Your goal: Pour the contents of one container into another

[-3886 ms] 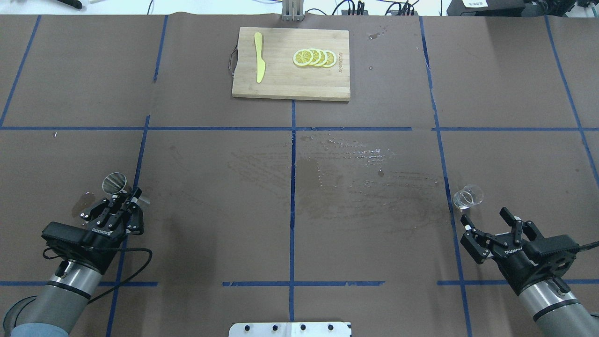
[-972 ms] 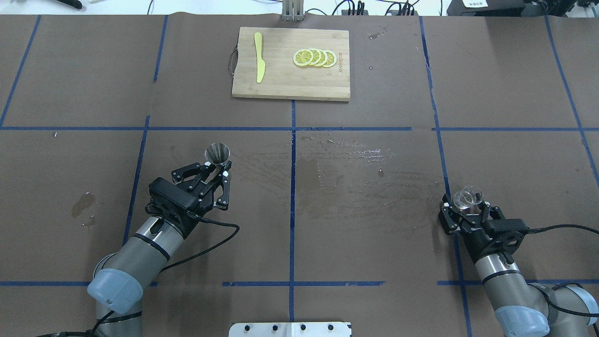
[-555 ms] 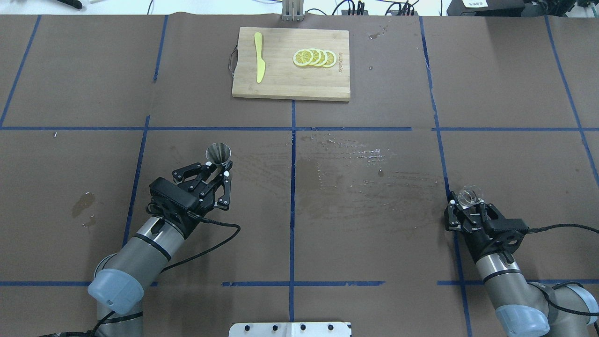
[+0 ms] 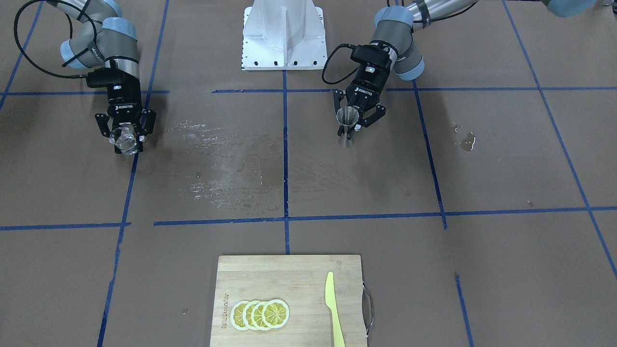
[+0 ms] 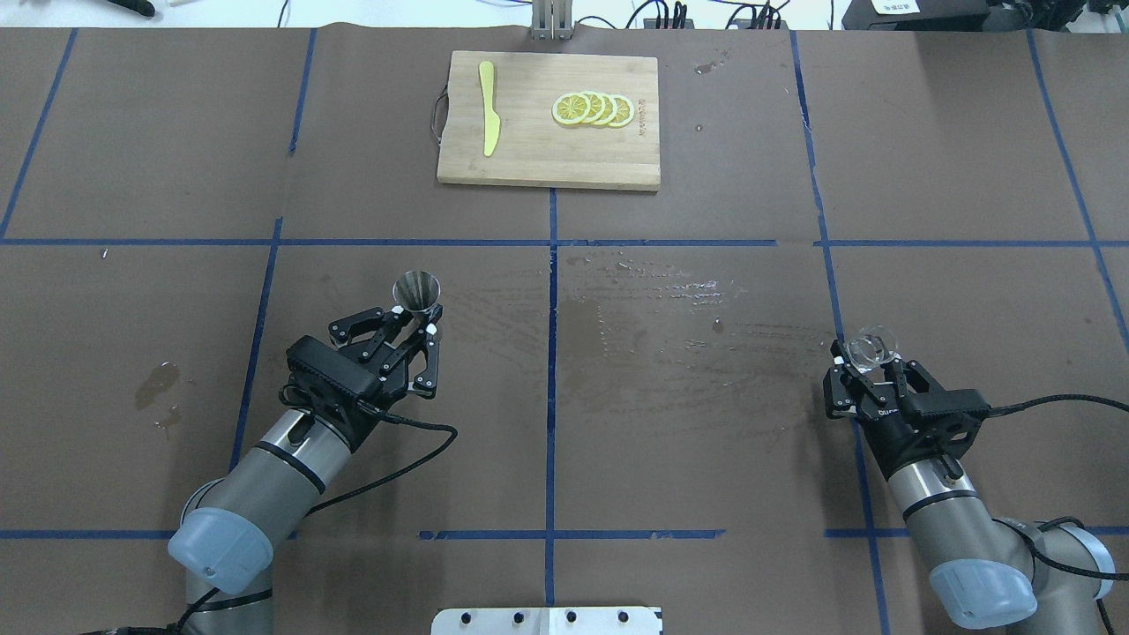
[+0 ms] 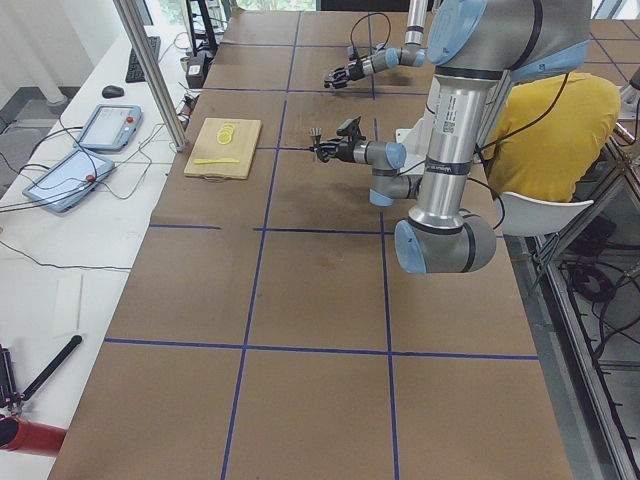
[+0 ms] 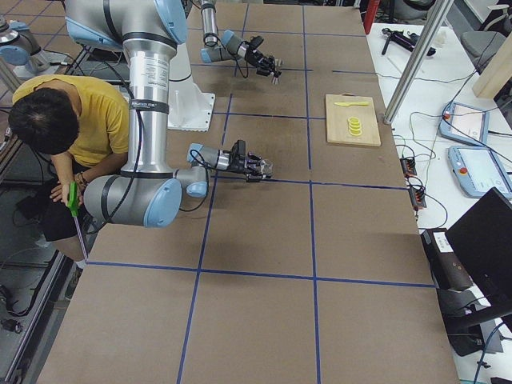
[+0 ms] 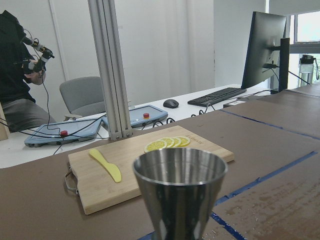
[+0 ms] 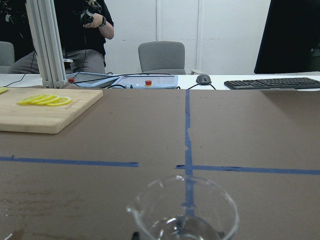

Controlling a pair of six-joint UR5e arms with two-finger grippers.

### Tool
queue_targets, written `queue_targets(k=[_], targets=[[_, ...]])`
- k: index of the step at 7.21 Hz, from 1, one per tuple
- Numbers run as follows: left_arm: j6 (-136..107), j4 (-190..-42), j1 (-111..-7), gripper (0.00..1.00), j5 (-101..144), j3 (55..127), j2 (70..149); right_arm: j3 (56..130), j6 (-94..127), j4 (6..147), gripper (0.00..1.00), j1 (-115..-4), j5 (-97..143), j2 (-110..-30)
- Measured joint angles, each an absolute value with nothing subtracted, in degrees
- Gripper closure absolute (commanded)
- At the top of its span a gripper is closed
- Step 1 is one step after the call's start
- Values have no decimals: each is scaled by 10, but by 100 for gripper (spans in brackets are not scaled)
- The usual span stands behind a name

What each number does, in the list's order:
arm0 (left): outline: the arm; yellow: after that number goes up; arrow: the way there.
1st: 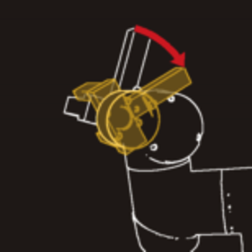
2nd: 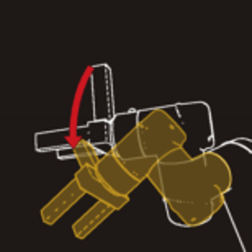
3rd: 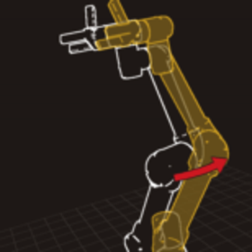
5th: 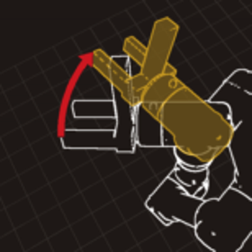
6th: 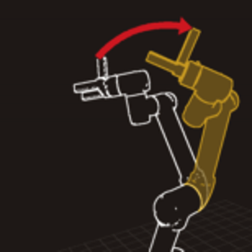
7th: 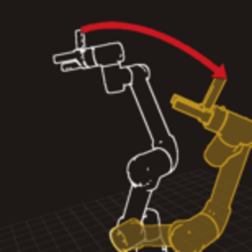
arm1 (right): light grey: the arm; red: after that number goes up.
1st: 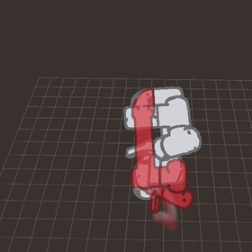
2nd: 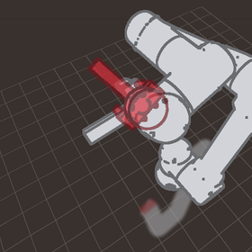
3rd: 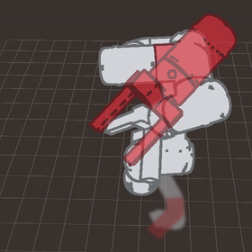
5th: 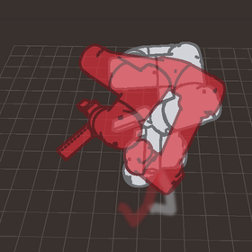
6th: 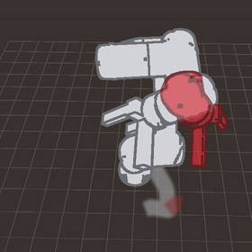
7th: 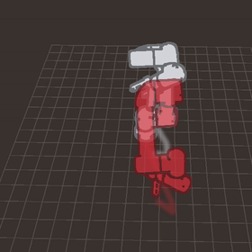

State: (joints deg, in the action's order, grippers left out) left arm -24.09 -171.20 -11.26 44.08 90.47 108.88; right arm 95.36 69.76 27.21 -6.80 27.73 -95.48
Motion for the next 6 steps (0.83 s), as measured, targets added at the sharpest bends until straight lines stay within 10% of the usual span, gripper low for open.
queue_targets(k=[6], targets=[[-233, -1719, -116, 100, 592, 859, 1185, 1071, 483, 277, 97, -107, 363, -872]])
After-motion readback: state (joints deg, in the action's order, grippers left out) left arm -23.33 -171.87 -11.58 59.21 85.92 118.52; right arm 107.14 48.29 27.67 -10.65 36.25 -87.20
